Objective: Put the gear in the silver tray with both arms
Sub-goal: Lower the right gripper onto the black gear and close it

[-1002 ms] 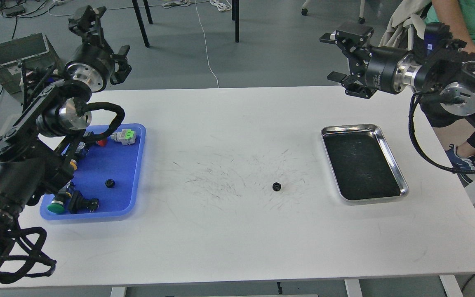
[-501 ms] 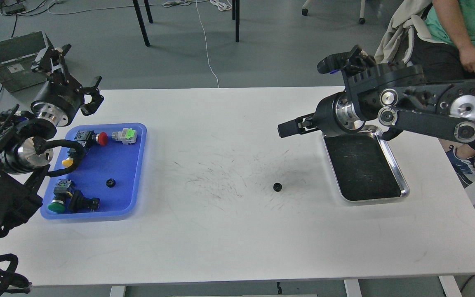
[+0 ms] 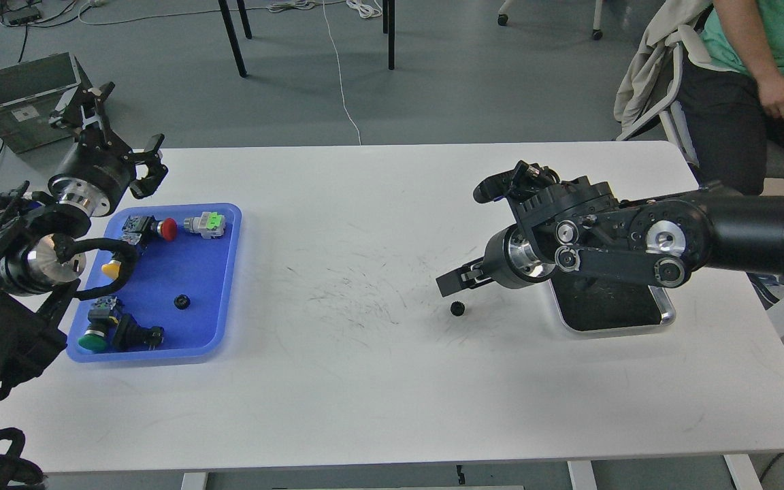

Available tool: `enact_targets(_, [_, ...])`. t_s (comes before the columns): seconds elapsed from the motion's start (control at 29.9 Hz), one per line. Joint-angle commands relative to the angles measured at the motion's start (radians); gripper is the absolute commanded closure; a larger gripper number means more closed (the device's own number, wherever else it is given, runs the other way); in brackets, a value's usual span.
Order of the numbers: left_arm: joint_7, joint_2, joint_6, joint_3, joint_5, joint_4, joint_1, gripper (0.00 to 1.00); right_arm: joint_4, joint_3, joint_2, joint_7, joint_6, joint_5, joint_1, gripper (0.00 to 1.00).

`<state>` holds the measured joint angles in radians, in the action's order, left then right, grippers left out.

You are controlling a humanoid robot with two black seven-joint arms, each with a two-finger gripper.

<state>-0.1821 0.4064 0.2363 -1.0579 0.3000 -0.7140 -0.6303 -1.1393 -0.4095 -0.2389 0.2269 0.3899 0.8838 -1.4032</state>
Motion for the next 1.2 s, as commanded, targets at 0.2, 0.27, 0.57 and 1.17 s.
enact_targets(0.2, [-0.019,0.015,-0.002,-0.005,-0.001,-0.001,0.004,0.03,0.096,-0.009,0.121,0.0,-0.003,-0.023,0.061,0.01])
enact_targets(0.27, [-0.02,0.02,0.0,-0.005,-0.001,-0.001,0.006,0.03,0.111,-0.012,0.131,0.0,-0.002,-0.023,0.069,0.02])
enact_targets(0.57, [-0.022,0.019,-0.002,-0.005,-0.001,-0.002,0.006,0.03,0.121,-0.045,0.132,0.0,0.0,-0.02,0.069,0.06])
enact_targets(1.17, [-0.048,0.026,-0.006,-0.01,-0.001,-0.002,0.004,0.03,0.145,-0.094,0.138,-0.001,0.015,-0.013,0.039,0.69])
